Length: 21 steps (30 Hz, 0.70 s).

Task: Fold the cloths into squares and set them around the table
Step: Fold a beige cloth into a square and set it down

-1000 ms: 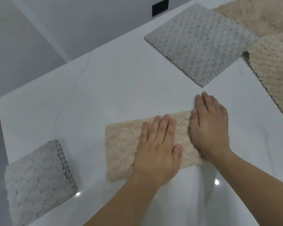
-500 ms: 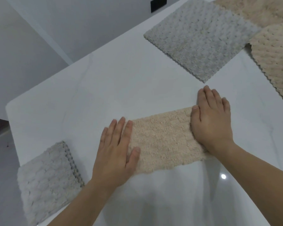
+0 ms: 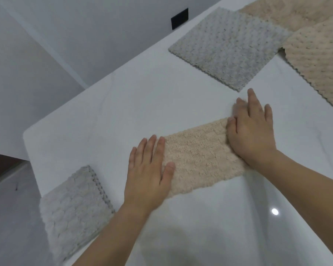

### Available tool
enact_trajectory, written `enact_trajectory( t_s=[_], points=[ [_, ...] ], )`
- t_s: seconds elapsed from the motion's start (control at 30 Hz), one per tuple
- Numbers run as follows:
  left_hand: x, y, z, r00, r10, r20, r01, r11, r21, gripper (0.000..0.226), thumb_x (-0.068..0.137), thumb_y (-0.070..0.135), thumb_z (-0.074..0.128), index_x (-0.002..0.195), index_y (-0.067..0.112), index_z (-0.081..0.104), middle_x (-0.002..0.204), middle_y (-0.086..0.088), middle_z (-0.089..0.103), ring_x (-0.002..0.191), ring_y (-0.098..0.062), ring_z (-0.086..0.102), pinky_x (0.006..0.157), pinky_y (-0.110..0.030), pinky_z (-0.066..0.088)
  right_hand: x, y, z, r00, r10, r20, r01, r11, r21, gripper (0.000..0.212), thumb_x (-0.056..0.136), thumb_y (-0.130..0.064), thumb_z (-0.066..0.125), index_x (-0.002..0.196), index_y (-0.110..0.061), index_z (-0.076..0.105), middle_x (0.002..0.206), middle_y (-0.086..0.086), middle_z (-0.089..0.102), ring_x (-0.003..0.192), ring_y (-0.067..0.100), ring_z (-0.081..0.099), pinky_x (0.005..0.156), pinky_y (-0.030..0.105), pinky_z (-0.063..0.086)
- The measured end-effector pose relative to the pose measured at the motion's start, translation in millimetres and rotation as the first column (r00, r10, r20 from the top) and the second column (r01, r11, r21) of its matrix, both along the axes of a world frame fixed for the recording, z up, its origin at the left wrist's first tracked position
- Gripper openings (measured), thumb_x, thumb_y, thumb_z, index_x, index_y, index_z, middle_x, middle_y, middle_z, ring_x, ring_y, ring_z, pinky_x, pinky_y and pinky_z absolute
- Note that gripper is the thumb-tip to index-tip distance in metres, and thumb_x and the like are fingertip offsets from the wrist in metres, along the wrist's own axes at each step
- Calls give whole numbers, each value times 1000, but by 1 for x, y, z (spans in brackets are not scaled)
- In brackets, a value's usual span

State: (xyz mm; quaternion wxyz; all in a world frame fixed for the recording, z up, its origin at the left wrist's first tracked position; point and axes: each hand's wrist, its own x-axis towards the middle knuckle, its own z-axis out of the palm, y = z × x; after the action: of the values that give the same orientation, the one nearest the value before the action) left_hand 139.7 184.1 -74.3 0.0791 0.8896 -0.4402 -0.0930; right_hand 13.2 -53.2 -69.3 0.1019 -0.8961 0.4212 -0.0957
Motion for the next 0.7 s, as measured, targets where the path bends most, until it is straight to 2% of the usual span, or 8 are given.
enact_trajectory(
  t_s=[0.13,0.27,0.33,0.43,0.5,0.57,0.63,0.7],
  points=[
    [-9,4,3,997,34,-65,-34,999,2,70,95,56,1,158,25,6,165,3,8,150,-15,-2,122,-40,-6,-22,71,13,985,2,171,5,999,-38,52,94,-28,35,140,-6,42,155,19,24,138,36,29,116,53,10],
    [-50,24,17,979,133,-155,-123,990,69,77,87,59,-5,157,28,0,164,4,1,148,-15,-6,120,-38,-10,-38,103,-4,973,203,-109,-196,978,71,60,96,-48,21,151,-22,29,160,8,17,146,30,16,116,50,1],
    [-72,35,25,983,144,-110,-132,985,113,76,88,59,6,157,27,14,161,-1,17,144,-18,9,118,-41,2,-33,74,-4,921,351,-167,-337,936,106,63,95,-54,13,153,-28,21,162,3,11,149,26,9,118,48,-2],
    [-86,48,32,1000,1,-10,0,990,144,74,78,50,41,144,15,46,140,-13,50,124,-29,46,106,-47,35,-31,34,3,806,540,-242,-526,841,125,63,94,-60,4,154,-37,5,162,-7,-6,149,15,-8,119,42,-10],
    [-76,50,33,996,-90,13,88,988,127,77,66,45,46,136,14,51,134,-12,51,119,-31,48,104,-47,34,-38,32,1,800,547,-247,-543,835,93,61,96,-59,5,154,-38,3,162,-7,-6,149,14,-10,119,41,-9],
    [-61,46,39,983,-182,10,179,977,112,74,61,37,46,132,16,50,134,-10,47,120,-31,46,105,-50,33,-48,44,-1,861,479,-170,-479,877,43,60,98,-56,12,154,-34,14,163,-3,8,150,18,1,120,43,-2],
    [-47,39,43,946,-324,2,322,942,97,67,61,28,51,128,20,51,132,-4,46,121,-29,46,106,-50,32,-51,49,-3,899,429,-89,-427,903,43,64,96,-59,20,152,-28,25,159,0,21,148,21,12,120,44,5],
    [-38,34,42,885,-466,-6,465,882,78,56,69,20,52,124,22,54,127,0,50,117,-25,48,105,-43,33,-50,43,-4,897,432,-91,-427,901,71,72,92,-67,22,151,-27,26,158,1,22,147,20,13,120,45,5]
  ],
)
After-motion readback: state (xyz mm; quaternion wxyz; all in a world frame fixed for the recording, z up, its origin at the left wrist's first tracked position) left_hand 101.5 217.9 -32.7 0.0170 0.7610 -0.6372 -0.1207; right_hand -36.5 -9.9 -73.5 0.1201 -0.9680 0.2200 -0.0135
